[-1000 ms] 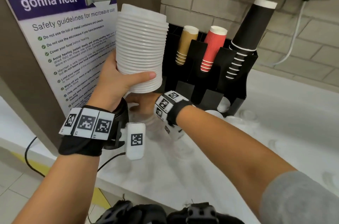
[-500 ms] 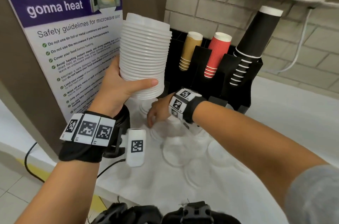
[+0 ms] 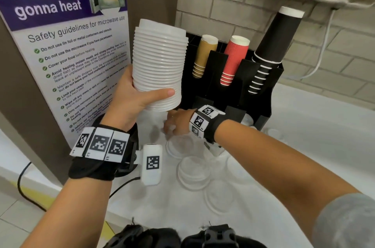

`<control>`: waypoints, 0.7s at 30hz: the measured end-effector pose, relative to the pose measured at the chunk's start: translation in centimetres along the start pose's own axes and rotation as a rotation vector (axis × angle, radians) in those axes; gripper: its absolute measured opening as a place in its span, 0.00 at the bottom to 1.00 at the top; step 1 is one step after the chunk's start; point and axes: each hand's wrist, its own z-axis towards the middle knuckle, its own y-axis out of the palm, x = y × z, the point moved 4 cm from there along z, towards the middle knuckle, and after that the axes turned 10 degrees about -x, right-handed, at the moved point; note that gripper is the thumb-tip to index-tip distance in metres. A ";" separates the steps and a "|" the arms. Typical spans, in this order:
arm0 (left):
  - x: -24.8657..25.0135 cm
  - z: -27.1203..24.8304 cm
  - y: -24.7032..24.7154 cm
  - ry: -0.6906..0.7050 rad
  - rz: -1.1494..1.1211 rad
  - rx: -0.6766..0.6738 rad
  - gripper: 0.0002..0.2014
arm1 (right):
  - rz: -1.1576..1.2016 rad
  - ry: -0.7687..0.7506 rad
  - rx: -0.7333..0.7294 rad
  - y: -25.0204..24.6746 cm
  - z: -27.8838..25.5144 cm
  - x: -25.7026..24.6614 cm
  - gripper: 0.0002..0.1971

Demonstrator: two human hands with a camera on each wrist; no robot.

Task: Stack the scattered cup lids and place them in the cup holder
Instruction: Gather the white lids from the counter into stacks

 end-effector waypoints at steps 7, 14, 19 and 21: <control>0.4 0.0 1.2 0.041 -0.003 0.078 0.53 | 0.766 -0.210 0.429 -3.0 -6.5 1.6 0.25; 1.5 0.4 2.7 0.109 0.017 0.063 0.55 | 1.927 -0.768 0.538 -2.2 -8.7 -1.1 0.42; 1.7 -0.4 3.0 0.149 0.121 0.063 0.65 | 2.117 -1.000 0.509 -1.2 -9.6 -1.8 0.42; 1.7 -0.6 2.8 0.173 0.150 0.055 0.67 | 2.136 -1.068 0.483 -0.9 -10.0 -2.3 0.39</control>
